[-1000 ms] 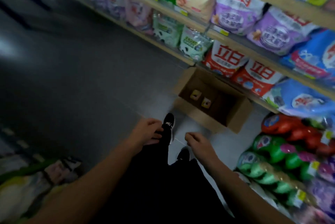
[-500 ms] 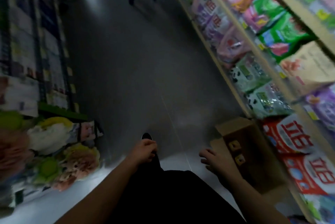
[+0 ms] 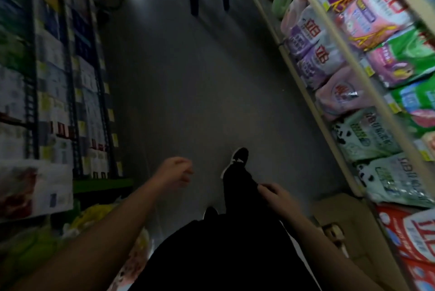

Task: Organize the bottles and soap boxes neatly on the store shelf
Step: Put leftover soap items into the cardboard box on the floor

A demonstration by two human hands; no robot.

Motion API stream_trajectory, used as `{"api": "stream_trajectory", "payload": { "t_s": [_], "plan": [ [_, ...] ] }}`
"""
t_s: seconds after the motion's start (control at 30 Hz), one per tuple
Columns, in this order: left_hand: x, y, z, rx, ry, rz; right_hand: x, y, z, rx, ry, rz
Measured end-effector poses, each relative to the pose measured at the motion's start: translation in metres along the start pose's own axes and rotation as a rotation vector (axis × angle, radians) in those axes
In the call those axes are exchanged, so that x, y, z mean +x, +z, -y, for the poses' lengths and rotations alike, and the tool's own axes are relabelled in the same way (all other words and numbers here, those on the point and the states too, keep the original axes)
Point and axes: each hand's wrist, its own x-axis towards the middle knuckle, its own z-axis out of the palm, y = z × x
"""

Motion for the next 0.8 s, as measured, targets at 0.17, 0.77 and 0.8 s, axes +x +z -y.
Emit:
{"api": "stream_trajectory", "payload": {
  "t_s": [0.17, 0.77, 0.8],
  "plan": [
    [0.06, -0.006, -0.067, -0.112, -0.065, -0.094, 0.101, -0.018, 0.106, -0.028, -0.094, 0.063],
    [0.297, -0.039, -0.401, -0.084, 0.022, -0.09, 0.347, -0.146, 0.446, -0.045, -0.131, 0.091],
    [0.316, -0.039, -0.428, -0.056, 0.014, -0.069, 0.36, -0.153, 0.458, -0.007, -0.09, 0.069]
  ]
}}
